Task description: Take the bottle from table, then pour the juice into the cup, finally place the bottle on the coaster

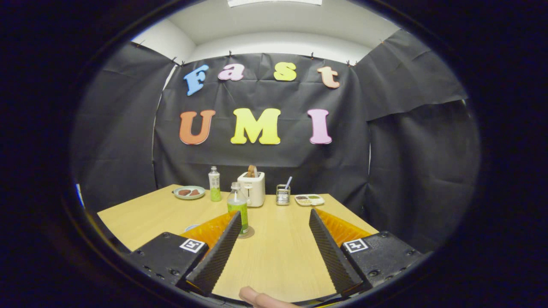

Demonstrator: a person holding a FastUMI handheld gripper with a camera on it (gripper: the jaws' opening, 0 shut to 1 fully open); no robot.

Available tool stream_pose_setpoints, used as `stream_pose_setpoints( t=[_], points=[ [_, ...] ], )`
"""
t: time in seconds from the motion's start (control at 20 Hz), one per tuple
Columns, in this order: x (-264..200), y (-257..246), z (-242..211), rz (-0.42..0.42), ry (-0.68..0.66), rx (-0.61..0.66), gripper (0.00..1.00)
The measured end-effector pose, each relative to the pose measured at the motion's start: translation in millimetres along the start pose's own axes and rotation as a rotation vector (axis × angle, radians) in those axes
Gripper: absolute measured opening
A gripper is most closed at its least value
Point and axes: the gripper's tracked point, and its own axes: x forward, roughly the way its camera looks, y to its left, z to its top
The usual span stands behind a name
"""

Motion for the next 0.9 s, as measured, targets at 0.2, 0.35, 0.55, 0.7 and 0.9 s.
stream_pose_setpoints(
  t=[0.2, 0.35, 0.55, 0.7, 0.9],
  points=[
    [-11, -9, -6, 0.006, -0.035, -0.077, 1.00],
    [-17, -12, -7, 0.014, -0.066, -0.116, 1.00],
    [-13, -19, -28, 0.019, -0.017, -0.087, 1.00],
    [-9, -28, -35, 0.003, 0.011, -0.072, 1.00],
    [-5, -26, -41, 0.009, 0.041, -0.043, 1.00]
  ],
)
